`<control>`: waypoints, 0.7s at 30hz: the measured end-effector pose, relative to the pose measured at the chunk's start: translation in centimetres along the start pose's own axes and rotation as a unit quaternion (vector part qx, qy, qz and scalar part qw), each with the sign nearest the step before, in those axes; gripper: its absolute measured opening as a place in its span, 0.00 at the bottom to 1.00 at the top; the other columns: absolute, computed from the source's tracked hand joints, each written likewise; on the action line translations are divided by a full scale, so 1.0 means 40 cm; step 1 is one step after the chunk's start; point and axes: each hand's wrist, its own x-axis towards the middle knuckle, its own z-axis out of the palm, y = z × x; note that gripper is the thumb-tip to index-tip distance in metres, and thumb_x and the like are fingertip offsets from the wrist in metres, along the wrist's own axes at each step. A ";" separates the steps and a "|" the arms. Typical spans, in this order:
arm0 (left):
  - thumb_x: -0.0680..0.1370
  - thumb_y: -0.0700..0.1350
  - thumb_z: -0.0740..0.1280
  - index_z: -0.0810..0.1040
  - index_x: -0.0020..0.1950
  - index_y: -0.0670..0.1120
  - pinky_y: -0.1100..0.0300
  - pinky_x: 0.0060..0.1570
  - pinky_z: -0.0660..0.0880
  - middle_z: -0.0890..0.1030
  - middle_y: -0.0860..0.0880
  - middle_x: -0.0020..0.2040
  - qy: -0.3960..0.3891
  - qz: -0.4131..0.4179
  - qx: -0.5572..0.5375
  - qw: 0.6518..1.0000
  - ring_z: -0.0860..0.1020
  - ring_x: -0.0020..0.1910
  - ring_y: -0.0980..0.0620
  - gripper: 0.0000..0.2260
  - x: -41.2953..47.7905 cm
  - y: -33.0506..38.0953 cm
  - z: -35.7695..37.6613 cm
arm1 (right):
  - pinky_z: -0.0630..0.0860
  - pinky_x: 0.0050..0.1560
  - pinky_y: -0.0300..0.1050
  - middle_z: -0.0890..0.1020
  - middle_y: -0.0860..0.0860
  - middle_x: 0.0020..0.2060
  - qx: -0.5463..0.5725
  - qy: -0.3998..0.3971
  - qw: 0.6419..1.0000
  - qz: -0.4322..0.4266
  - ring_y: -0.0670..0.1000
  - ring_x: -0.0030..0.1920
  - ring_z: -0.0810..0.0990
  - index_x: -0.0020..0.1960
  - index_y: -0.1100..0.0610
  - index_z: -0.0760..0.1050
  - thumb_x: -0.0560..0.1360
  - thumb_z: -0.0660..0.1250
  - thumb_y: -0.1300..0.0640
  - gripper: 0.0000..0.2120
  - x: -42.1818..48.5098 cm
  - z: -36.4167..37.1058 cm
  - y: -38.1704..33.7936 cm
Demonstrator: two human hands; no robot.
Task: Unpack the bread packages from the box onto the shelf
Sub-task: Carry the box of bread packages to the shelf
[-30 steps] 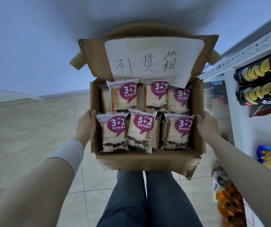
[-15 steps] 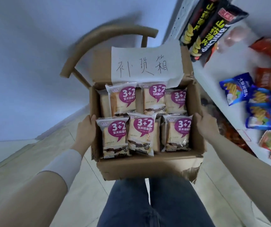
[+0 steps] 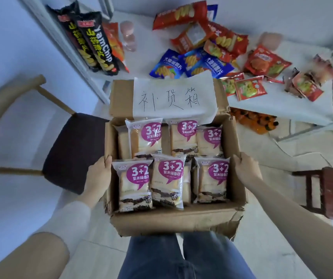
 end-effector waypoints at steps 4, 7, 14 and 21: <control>0.82 0.49 0.52 0.74 0.60 0.37 0.50 0.55 0.69 0.78 0.35 0.57 -0.049 0.068 0.023 0.996 0.74 0.58 0.35 0.19 -0.054 0.221 0.140 | 0.72 0.47 0.50 0.79 0.66 0.49 0.054 0.046 0.995 0.074 0.64 0.51 0.77 0.52 0.67 0.73 0.80 0.55 0.56 0.15 -0.004 -0.135 0.241; 0.83 0.48 0.51 0.71 0.65 0.36 0.50 0.59 0.68 0.75 0.33 0.61 -0.081 0.123 0.068 0.987 0.72 0.61 0.35 0.20 -0.096 0.404 0.252 | 0.70 0.45 0.48 0.79 0.66 0.49 0.090 0.087 0.984 0.126 0.64 0.50 0.77 0.52 0.67 0.73 0.80 0.55 0.57 0.15 -0.011 -0.230 0.409; 0.82 0.48 0.53 0.74 0.56 0.33 0.48 0.55 0.71 0.77 0.30 0.55 -0.145 0.274 0.149 0.939 0.75 0.55 0.34 0.19 -0.146 0.797 0.513 | 0.65 0.44 0.45 0.79 0.66 0.51 0.160 0.168 0.941 0.246 0.65 0.53 0.77 0.55 0.68 0.73 0.81 0.55 0.57 0.15 -0.021 -0.426 0.701; 0.82 0.47 0.54 0.75 0.55 0.33 0.48 0.57 0.69 0.78 0.31 0.55 -0.221 0.435 0.188 0.852 0.75 0.57 0.35 0.19 -0.206 1.191 0.801 | 0.65 0.44 0.47 0.78 0.68 0.51 0.218 0.243 0.867 0.375 0.64 0.49 0.75 0.52 0.70 0.73 0.80 0.55 0.58 0.15 -0.024 -0.554 0.900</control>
